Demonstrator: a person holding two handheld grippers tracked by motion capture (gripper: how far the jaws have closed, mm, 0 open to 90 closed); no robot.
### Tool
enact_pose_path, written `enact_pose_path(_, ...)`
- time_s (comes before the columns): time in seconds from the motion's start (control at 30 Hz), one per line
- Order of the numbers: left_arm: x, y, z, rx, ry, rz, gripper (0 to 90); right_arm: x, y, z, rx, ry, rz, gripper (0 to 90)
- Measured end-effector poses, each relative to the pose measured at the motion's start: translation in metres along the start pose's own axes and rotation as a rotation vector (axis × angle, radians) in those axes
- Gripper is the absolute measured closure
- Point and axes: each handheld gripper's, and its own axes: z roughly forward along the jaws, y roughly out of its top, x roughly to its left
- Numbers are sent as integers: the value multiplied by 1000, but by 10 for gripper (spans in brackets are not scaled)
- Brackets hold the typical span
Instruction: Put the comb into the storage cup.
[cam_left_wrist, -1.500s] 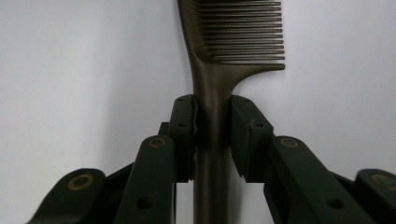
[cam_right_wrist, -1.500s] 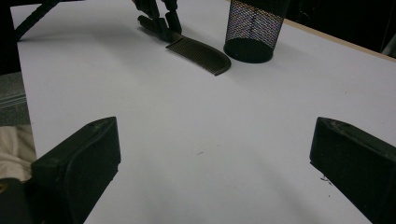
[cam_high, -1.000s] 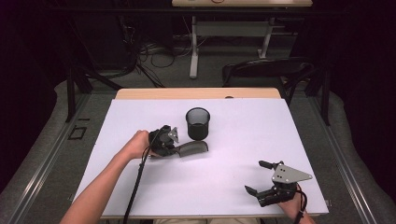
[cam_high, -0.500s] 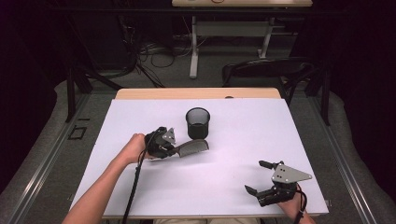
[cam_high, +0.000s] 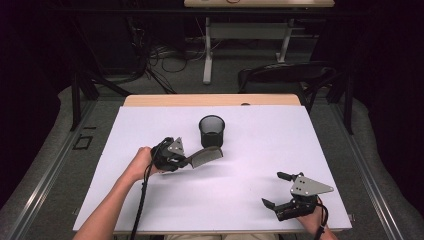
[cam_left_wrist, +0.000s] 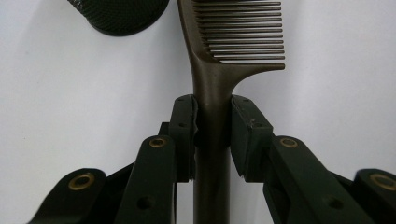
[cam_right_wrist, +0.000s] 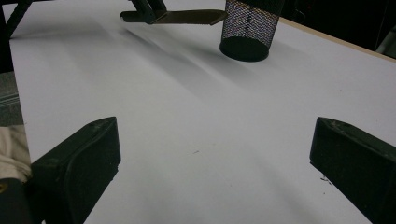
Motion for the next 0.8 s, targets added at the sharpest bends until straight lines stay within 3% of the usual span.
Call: enact_pose_path(0.8, -5, -9, -8, -130, 39, -70, 718, -1, 0, 0, 3, -6, 4, 16)
